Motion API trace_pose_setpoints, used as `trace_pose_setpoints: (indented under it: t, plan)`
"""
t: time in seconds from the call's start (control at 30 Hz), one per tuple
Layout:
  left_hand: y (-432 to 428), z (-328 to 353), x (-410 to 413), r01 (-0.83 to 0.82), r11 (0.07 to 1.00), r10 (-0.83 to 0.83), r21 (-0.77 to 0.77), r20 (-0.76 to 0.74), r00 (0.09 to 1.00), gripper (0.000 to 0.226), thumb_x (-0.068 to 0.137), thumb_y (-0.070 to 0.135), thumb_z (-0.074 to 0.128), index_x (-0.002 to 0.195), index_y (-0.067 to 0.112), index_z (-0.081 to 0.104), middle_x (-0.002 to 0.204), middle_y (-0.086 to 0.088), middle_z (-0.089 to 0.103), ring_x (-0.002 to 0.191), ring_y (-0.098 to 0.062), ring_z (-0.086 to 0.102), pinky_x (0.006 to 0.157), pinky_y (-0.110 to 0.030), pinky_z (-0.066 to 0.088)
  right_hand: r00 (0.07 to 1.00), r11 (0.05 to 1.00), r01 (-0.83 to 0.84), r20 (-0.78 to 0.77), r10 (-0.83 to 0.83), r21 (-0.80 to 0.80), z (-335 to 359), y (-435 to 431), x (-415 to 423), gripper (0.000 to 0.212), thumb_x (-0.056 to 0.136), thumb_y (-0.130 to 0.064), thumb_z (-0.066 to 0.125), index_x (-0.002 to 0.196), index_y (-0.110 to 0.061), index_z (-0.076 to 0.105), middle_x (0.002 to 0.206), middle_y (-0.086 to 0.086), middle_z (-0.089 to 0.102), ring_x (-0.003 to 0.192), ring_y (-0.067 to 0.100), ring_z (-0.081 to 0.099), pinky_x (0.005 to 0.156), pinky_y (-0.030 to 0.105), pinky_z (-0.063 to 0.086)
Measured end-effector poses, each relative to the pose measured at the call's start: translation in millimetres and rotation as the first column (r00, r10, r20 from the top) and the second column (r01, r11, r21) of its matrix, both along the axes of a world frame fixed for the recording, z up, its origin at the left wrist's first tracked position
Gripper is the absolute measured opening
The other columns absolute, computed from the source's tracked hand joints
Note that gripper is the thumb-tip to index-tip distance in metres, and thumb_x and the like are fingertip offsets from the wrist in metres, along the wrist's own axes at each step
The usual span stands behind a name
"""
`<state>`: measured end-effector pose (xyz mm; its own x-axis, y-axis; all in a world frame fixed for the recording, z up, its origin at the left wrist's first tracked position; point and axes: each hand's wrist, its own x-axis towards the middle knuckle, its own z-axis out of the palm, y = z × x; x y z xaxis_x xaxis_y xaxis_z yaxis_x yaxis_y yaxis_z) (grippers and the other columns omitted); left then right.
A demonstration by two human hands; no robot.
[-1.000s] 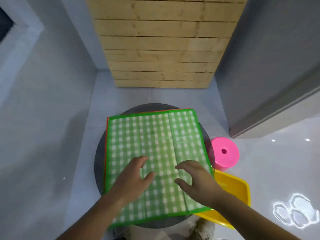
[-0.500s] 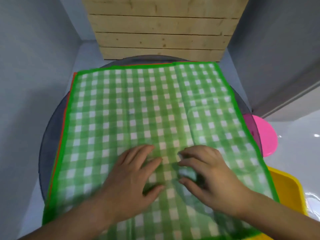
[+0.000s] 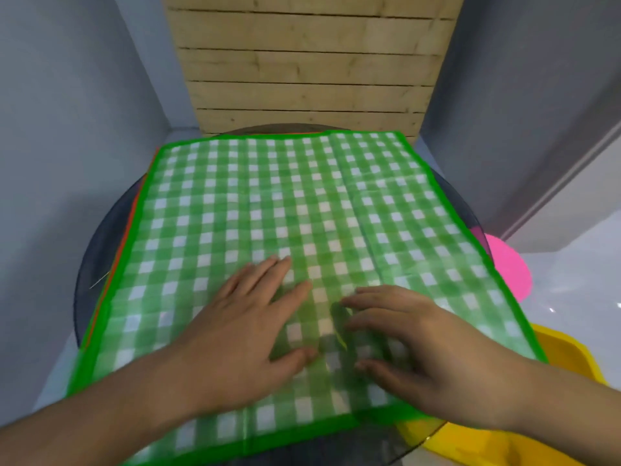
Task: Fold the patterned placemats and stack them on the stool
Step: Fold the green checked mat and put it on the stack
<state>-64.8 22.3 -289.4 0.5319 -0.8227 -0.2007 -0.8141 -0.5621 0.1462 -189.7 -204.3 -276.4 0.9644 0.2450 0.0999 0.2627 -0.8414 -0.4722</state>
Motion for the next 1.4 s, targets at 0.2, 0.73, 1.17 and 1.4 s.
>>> trace_pose_setpoints:
  t: [0.2,0.73,1.17,1.4]
  plan:
    - [16.5,7.2,-39.6,0.038,0.992,-0.040,-0.118,-0.016,0.999,0.065,0.081,0.074,0.034,0.131,0.035,0.047,0.159,0.005,0.020,0.146,-0.013,0.018,0.117,-0.027,0.020,0.996,0.996,0.062,-0.075,-0.057,0.067,8.8,14.0,-21.5,0.024,0.087,-0.036,0.070,0.109,-0.026,0.071,0.129,-0.009,0.064,0.122,0.001,0.051,0.102,0.010,0.034]
    - [38.5,-5.0,-54.3,-0.112,0.957,0.056,-0.268,-0.207,0.977,0.064,0.072,0.061,0.079,0.128,0.036,0.058,0.155,0.009,0.032,0.144,-0.008,0.024,0.115,-0.021,0.021,0.982,0.967,0.172,-0.109,-0.153,0.187,-24.7,35.6,-39.1,0.030,0.067,-0.038,0.089,0.089,-0.036,0.069,0.123,-0.013,0.065,0.115,-0.005,0.053,0.098,0.016,0.042]
    - [46.9,-8.0,-49.8,-0.296,0.876,0.086,-0.382,-0.478,0.874,0.037,0.066,0.055,0.086,0.097,0.044,0.069,0.141,0.027,0.046,0.133,0.010,0.038,0.115,-0.023,0.029,0.966,0.929,0.247,-0.149,-0.212,0.276,-23.3,30.6,-39.5,0.011,0.077,-0.037,0.082,0.081,-0.029,0.076,0.111,-0.015,0.070,0.107,-0.004,0.061,0.096,0.025,0.049]
    - [51.0,6.4,-47.3,-0.396,0.829,0.094,-0.394,-0.600,0.794,0.009,0.075,0.033,0.086,0.077,0.027,0.080,0.114,0.019,0.071,0.119,0.014,0.053,0.113,-0.024,0.035,0.960,0.915,0.276,-0.116,-0.253,0.293,-18.0,29.5,-43.5,0.007,0.085,-0.032,0.076,0.086,-0.027,0.080,0.104,-0.023,0.068,0.101,-0.009,0.060,0.090,0.017,0.048]
